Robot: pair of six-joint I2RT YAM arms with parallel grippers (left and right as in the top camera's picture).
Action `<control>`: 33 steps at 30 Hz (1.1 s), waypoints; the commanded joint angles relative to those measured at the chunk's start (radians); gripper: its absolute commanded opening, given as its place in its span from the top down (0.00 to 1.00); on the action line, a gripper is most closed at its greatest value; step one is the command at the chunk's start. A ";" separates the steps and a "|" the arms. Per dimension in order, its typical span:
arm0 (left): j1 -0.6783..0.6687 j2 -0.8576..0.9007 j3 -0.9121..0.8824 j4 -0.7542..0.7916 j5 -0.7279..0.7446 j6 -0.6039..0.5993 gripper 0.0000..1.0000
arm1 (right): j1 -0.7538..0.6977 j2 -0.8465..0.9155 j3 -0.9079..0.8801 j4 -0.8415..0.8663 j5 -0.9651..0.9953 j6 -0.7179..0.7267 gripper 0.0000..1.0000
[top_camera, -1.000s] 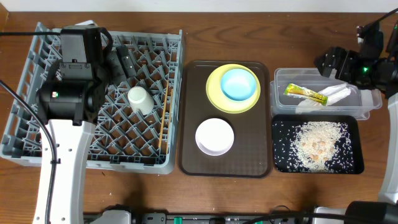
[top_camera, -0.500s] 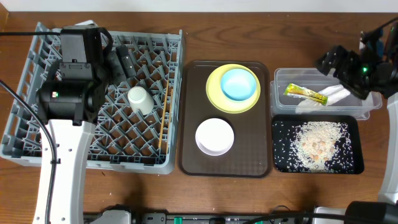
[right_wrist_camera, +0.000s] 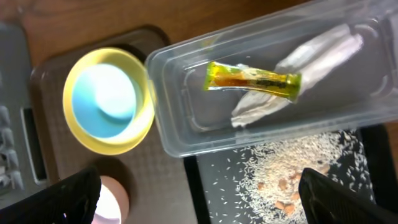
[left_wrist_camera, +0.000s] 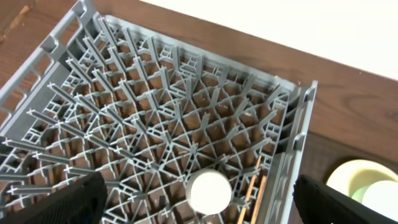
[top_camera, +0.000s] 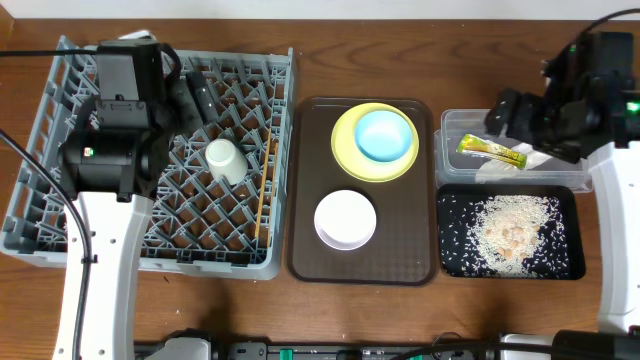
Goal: Sort waste into correct bins and load items into the dishwasher
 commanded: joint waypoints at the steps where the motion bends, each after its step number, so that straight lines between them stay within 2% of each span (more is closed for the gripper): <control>1: 0.002 0.002 0.009 -0.018 -0.001 -0.043 0.02 | 0.050 -0.001 0.002 -0.003 -0.187 -0.182 0.01; 4: 0.003 0.002 0.009 -0.053 -0.009 -0.039 0.02 | 0.130 -0.001 0.002 -0.005 -0.259 -0.271 0.01; 10: 0.003 0.002 0.009 -0.108 -0.013 -0.039 0.02 | 0.380 0.011 -0.018 0.002 -0.169 -0.328 0.08; 14: 0.003 0.002 0.009 -0.146 -0.013 -0.039 0.02 | 0.537 0.041 -0.064 0.024 -0.117 -0.328 0.19; 19: 0.003 0.002 0.009 -0.195 -0.014 -0.039 0.02 | 0.744 0.123 -0.212 0.130 -0.079 -0.327 0.34; 23: 0.003 0.002 0.009 -0.193 -0.013 -0.039 0.02 | 0.860 0.201 -0.294 0.206 -0.076 -0.328 0.33; 28: 0.003 0.002 0.009 -0.196 -0.013 -0.043 0.02 | 0.962 0.309 -0.309 0.260 -0.045 -0.327 0.32; 29: 0.003 0.002 0.009 -0.198 -0.013 -0.043 0.02 | 0.982 0.336 -0.309 0.274 -0.003 -0.327 0.34; 31: 0.003 0.002 0.009 -0.201 -0.013 -0.043 0.02 | 1.007 0.374 -0.309 0.290 0.066 -0.327 0.46; 33: 0.003 0.002 0.009 -0.202 -0.013 -0.043 0.02 | 1.028 0.401 -0.308 0.293 0.127 -0.327 0.53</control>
